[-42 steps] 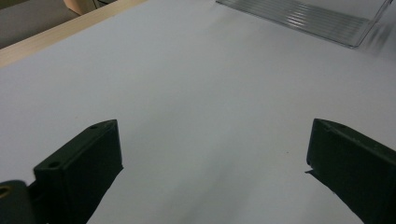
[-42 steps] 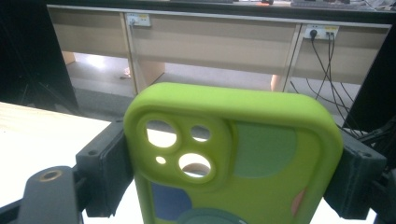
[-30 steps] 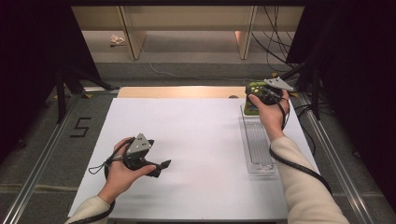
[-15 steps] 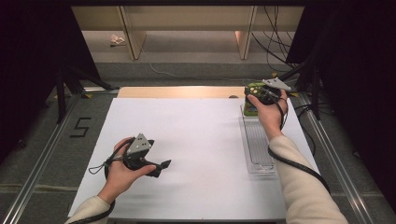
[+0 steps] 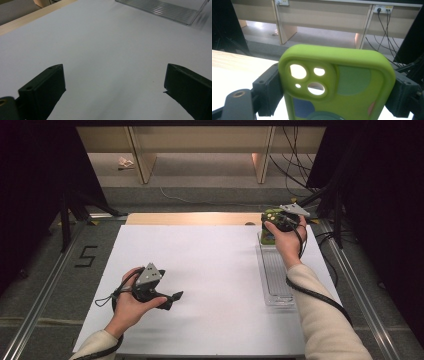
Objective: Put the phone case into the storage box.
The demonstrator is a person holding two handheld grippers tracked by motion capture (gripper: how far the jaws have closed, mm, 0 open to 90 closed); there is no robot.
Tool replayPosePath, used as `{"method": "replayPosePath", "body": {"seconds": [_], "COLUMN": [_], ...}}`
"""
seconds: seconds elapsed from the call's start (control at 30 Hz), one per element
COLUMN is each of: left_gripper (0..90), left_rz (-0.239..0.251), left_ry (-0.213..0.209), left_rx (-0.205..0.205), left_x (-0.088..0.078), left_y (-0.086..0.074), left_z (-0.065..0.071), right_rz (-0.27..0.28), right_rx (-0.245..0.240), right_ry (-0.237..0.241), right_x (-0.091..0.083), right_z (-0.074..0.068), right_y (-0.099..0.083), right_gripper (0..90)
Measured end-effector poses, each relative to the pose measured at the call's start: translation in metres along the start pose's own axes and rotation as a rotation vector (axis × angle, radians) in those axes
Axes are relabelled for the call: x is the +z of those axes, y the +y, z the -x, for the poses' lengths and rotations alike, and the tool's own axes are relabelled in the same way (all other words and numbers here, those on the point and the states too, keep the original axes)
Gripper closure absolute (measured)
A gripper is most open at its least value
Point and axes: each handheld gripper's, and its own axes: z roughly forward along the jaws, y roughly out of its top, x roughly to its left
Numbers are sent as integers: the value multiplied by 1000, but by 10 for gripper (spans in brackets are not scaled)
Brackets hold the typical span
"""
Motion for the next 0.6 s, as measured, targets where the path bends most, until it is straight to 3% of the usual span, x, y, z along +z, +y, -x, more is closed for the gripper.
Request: {"method": "replayPosePath", "body": {"seconds": [0.6], "left_gripper": [32], "left_rz": [-1], "left_ry": [0], "left_rx": [1], "left_x": [0], "left_y": [0], "left_z": [0], "right_rz": [-25], "right_rx": [-9], "right_ry": [-5], "right_x": [7], "right_z": [0], "right_y": [-6], "right_gripper": [174]}}
